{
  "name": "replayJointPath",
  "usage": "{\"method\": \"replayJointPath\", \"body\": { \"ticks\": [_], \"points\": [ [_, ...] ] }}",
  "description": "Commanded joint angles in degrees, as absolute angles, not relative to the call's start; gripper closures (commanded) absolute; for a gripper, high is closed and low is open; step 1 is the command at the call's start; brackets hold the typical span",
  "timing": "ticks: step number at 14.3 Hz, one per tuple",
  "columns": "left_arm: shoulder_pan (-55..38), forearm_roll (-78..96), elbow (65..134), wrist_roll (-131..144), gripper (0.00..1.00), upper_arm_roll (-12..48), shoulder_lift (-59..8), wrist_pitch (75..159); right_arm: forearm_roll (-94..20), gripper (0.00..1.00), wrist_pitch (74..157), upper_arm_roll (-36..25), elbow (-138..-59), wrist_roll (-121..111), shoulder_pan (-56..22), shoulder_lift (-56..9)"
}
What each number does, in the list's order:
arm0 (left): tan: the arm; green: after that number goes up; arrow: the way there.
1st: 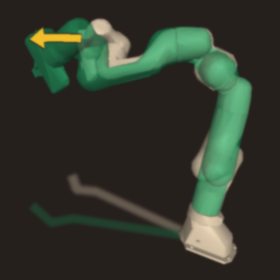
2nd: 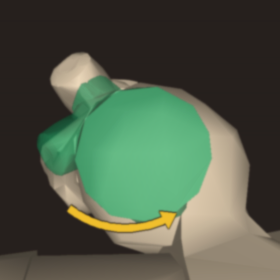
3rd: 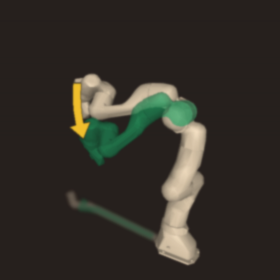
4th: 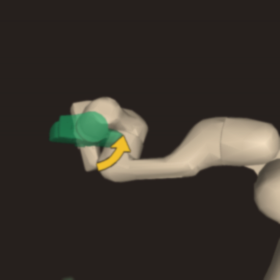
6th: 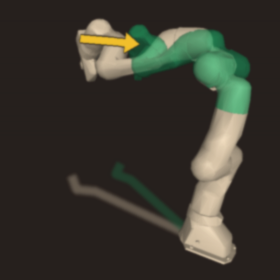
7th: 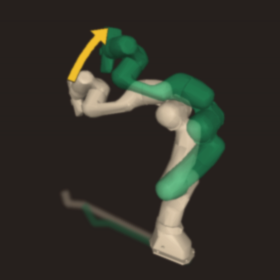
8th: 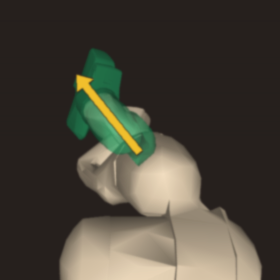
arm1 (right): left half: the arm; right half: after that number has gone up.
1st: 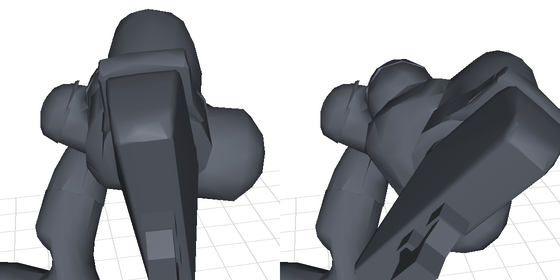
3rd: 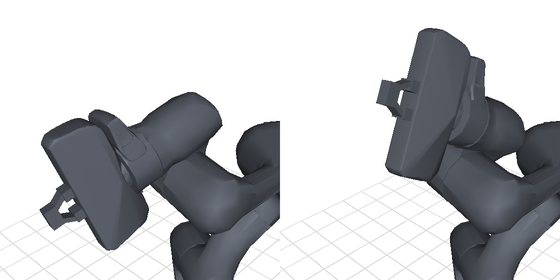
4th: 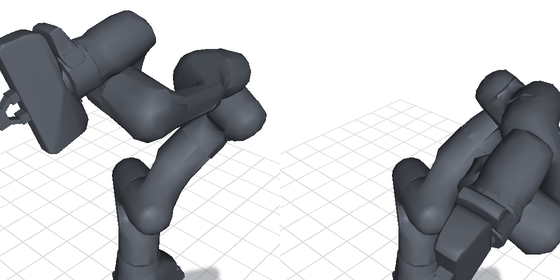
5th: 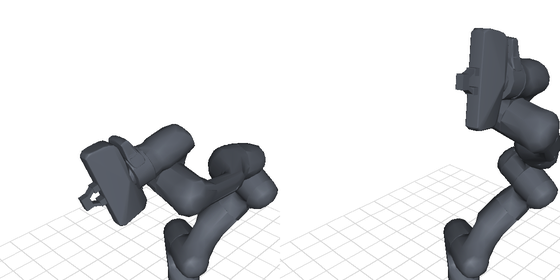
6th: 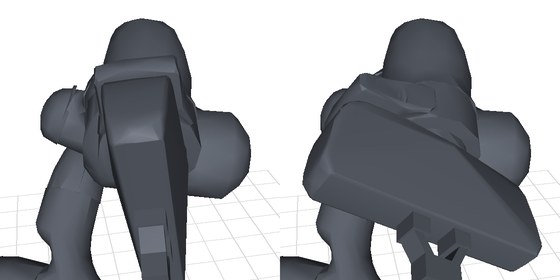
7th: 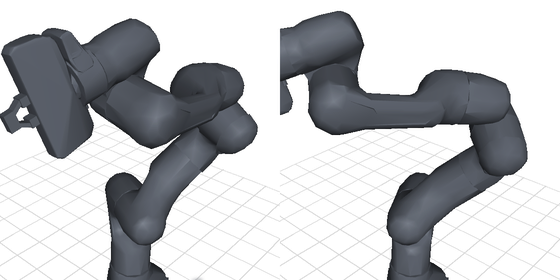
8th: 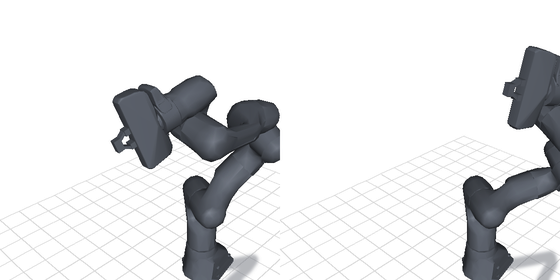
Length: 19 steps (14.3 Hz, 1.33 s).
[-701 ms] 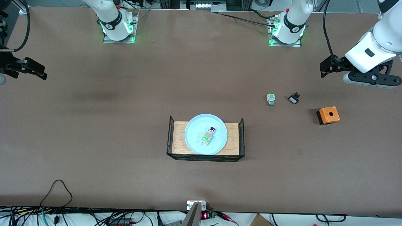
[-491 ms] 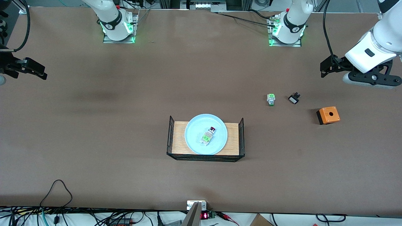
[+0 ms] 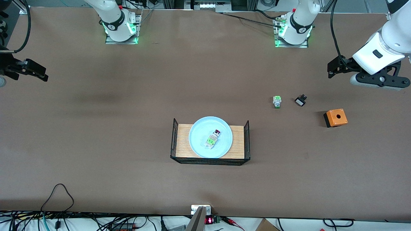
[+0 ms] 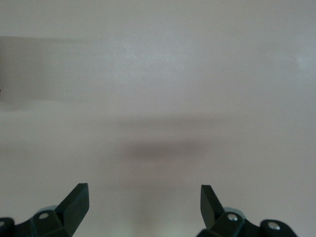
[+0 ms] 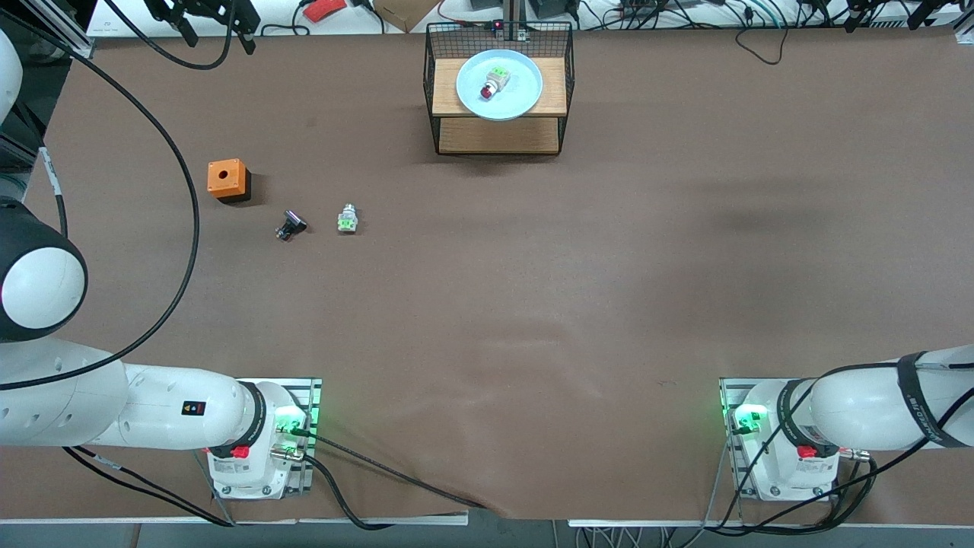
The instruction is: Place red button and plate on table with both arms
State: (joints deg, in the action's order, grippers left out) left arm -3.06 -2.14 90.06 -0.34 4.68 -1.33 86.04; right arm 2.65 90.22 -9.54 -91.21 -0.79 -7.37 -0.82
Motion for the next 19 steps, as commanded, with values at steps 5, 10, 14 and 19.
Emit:
{"method": "replayJointPath", "body": {
  "ticks": [5, 10, 14, 19],
  "points": [
    [-2.9, -0.4, 88.2, -0.1, 0.0, 4.6, -2.3, 83.6, 1.7, 0.0, 89.8, -9.7, -91.0, -1.4, -7.1, -0.4],
    [-4.3, -0.1, 88.1, -0.5, 0.0, 5.9, -2.8, 83.3, 1.7, 0.0, 89.8, -9.7, -91.0, -1.4, -7.1, -0.4],
    [-6.8, 1.6, 85.8, -0.6, 0.0, 9.0, -6.4, 84.1, 1.7, 0.0, 89.9, -9.7, -91.0, -1.3, -7.1, -0.4],
    [-15.8, 1.8, 71.7, -0.8, 0.0, 11.3, -19.6, 86.3, 1.7, 0.0, 89.9, -9.7, -91.0, -1.4, -7.1, -0.4]
  ]
}}
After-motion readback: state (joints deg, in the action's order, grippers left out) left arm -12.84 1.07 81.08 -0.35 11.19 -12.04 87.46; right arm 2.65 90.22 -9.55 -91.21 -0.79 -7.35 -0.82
